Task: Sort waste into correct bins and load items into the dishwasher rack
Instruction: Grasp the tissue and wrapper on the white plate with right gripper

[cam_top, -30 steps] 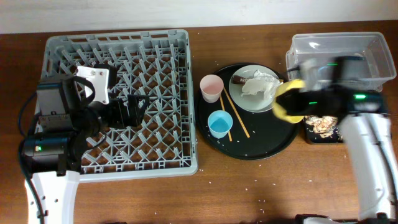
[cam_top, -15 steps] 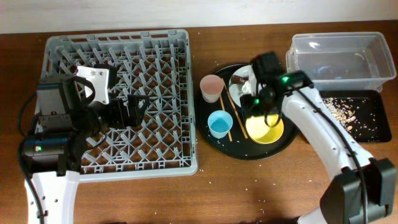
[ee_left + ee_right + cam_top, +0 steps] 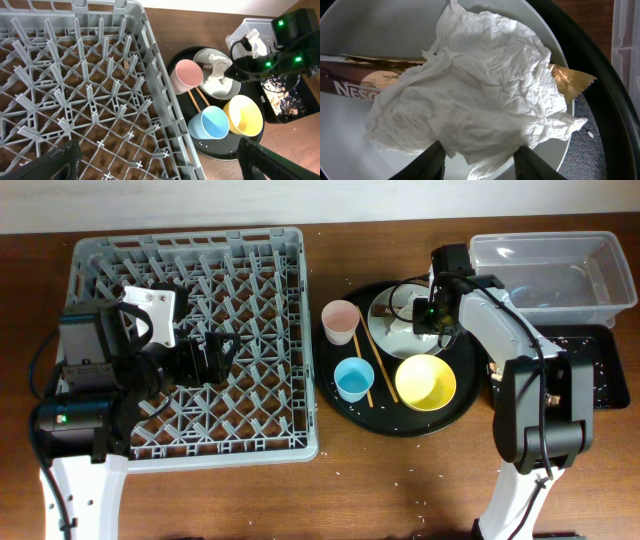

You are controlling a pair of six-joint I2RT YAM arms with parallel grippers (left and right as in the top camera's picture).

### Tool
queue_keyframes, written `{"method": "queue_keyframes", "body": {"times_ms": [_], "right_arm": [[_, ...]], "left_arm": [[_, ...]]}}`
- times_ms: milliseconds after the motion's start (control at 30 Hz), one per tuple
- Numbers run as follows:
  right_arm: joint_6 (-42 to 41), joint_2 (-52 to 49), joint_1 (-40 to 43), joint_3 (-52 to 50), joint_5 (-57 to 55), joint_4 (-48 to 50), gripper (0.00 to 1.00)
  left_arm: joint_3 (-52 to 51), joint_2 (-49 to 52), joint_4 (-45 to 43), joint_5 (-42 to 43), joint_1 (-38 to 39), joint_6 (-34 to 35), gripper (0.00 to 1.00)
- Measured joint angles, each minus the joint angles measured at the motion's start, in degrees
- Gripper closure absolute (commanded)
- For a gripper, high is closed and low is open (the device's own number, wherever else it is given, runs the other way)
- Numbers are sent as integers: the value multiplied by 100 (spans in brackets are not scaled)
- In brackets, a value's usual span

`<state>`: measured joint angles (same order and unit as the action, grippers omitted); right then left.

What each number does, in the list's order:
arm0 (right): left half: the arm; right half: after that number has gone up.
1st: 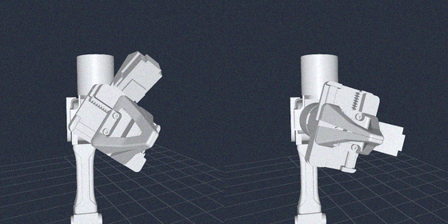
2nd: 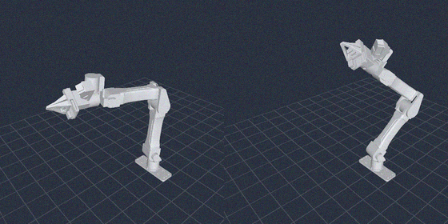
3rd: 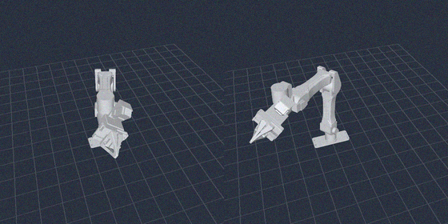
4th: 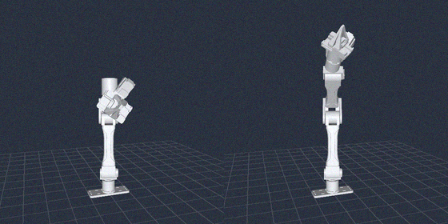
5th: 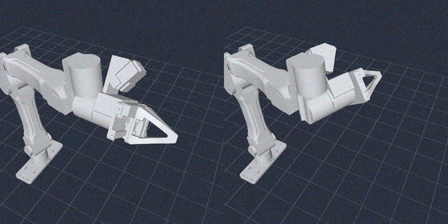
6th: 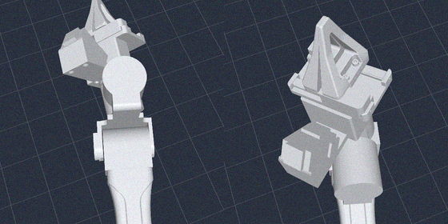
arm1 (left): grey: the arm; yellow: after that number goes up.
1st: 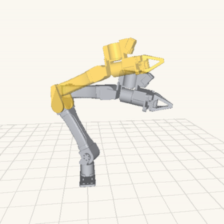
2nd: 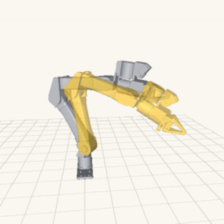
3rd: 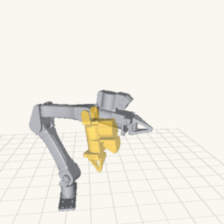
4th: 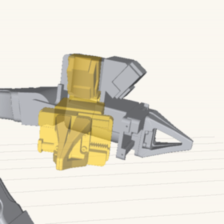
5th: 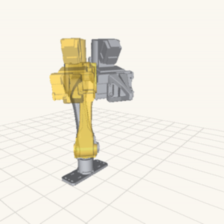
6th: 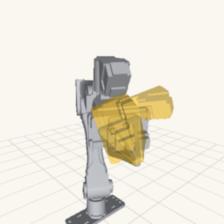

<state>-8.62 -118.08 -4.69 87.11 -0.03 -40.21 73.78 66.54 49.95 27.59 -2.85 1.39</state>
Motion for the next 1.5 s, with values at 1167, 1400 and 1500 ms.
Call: {"method": "queue_keyframes", "body": {"times_ms": [1167, 1400, 1500], "right_arm": [[4970, -743, -186, 1873, -341, -1580, 34], [4992, -1016, -184, 1147, 13, -879, 92], [4931, -1008, -184, 1117, 50, -728, 96]], "left_arm": [[0, 2, 2, 0, -2, 0, 1], [0, 2, 0, 0, 0, 0, 1], [0, 0, 0, 0, -2, 0, 1]]}}
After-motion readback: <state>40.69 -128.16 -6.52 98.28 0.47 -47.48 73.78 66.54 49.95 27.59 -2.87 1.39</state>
